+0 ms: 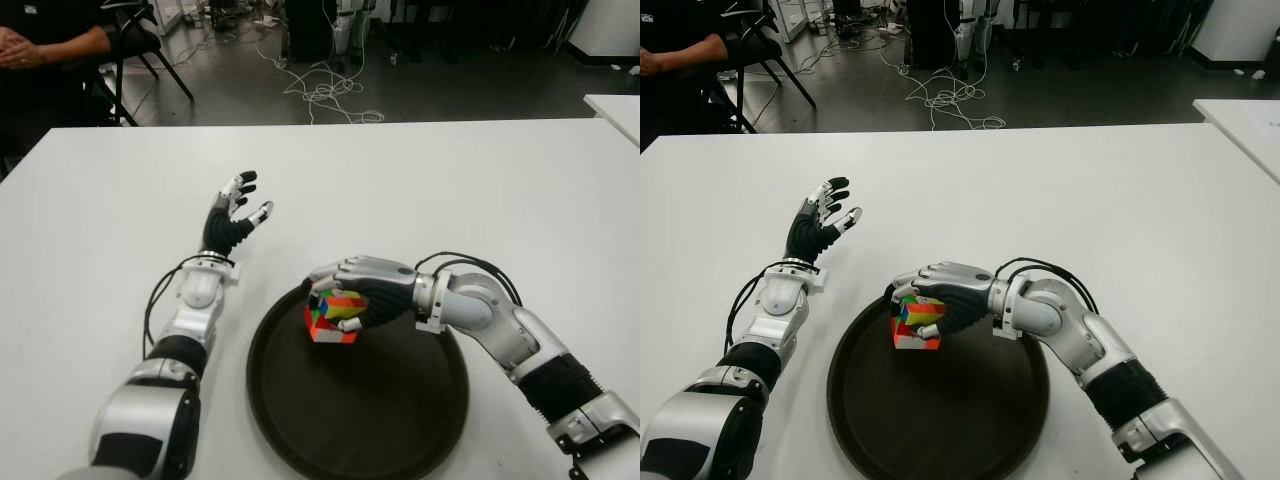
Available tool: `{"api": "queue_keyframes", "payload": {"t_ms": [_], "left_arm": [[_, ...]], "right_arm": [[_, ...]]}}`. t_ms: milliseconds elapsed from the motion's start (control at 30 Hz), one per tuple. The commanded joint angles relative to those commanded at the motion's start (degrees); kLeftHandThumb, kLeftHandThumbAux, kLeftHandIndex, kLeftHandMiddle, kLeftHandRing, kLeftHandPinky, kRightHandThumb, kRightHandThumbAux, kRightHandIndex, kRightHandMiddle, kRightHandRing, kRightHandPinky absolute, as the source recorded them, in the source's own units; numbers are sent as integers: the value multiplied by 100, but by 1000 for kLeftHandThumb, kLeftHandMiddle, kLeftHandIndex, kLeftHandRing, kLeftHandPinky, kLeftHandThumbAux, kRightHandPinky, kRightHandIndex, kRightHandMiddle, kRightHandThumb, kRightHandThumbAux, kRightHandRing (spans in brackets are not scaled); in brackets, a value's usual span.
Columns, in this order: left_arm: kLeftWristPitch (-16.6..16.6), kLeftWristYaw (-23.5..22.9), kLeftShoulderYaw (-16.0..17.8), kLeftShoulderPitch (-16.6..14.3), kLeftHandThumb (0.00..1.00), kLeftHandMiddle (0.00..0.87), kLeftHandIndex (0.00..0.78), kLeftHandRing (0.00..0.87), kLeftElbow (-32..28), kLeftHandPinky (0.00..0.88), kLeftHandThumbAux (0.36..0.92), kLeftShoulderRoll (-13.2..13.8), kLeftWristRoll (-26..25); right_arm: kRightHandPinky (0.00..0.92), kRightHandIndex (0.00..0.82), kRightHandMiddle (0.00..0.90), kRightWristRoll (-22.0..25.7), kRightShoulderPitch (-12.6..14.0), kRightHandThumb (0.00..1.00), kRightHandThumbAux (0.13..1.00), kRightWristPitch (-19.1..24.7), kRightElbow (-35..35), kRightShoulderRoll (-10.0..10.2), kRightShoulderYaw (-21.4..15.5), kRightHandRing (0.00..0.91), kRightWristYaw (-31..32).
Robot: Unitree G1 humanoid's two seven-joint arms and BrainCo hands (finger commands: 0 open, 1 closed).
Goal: Pick up the Rubik's Cube and put it in the plate
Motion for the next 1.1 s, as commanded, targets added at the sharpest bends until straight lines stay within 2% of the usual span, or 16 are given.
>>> {"api": "queue_keyframes", "payload": {"t_ms": [400, 533, 567, 600, 667, 700, 733, 767, 833, 900, 1100], "left_arm": [[-8, -61, 6, 37, 12, 158, 169, 121, -50, 99, 739, 2, -58], [9, -77, -5, 41, 12, 154, 166, 118, -50, 101, 742, 17, -54], [12, -79, -6, 40, 11, 153, 165, 116, -46, 99, 743, 19, -53], [14, -88, -4, 41, 10, 153, 164, 115, -44, 98, 743, 20, -56], [15, -100, -1, 43, 8, 149, 159, 113, -43, 97, 740, 21, -59], [15, -106, 1, 43, 8, 149, 158, 113, -42, 97, 740, 22, -61], [12, -115, 2, 43, 8, 146, 156, 112, -40, 97, 738, 22, -64], [10, -121, 3, 43, 9, 144, 154, 111, -38, 98, 736, 22, -65], [-3, -133, 7, 42, 15, 144, 155, 110, -37, 97, 735, 22, -71], [-9, -139, 9, 44, 22, 144, 157, 109, -38, 96, 735, 19, -73], [-44, -60, -16, 42, 19, 143, 160, 103, -29, 93, 710, 26, -12]], "right_arm": [[454, 390, 471, -90, 4, 823, 697, -314, 84, -13, 0, 467, -210], [387, 405, 450, -111, -17, 821, 696, -429, 175, -16, -4, 388, -280], [349, 401, 378, -118, -22, 763, 713, -440, 192, -17, -3, 346, -289], [335, 400, 352, -128, -28, 742, 718, -426, 190, -26, 4, 331, -270], [248, 396, 253, -139, -37, 693, 733, -413, 191, -36, 13, 249, -247], [227, 343, 233, -143, -44, 573, 731, -403, 192, -42, 17, 231, -227], [194, 262, 202, -123, -52, 373, 735, -357, 171, -56, 30, 200, -150], [148, 193, 164, -108, -57, 238, 722, -323, 156, -67, 39, 158, -94], [97, 121, 118, -22, -86, 122, 702, -155, 89, -104, 85, 107, 174], [52, 63, 73, 28, -96, 49, 681, -61, 44, -122, 102, 56, 327], [6, 7, 10, 156, -109, 5, 641, 320, -137, -157, 128, 6, 787]]}}
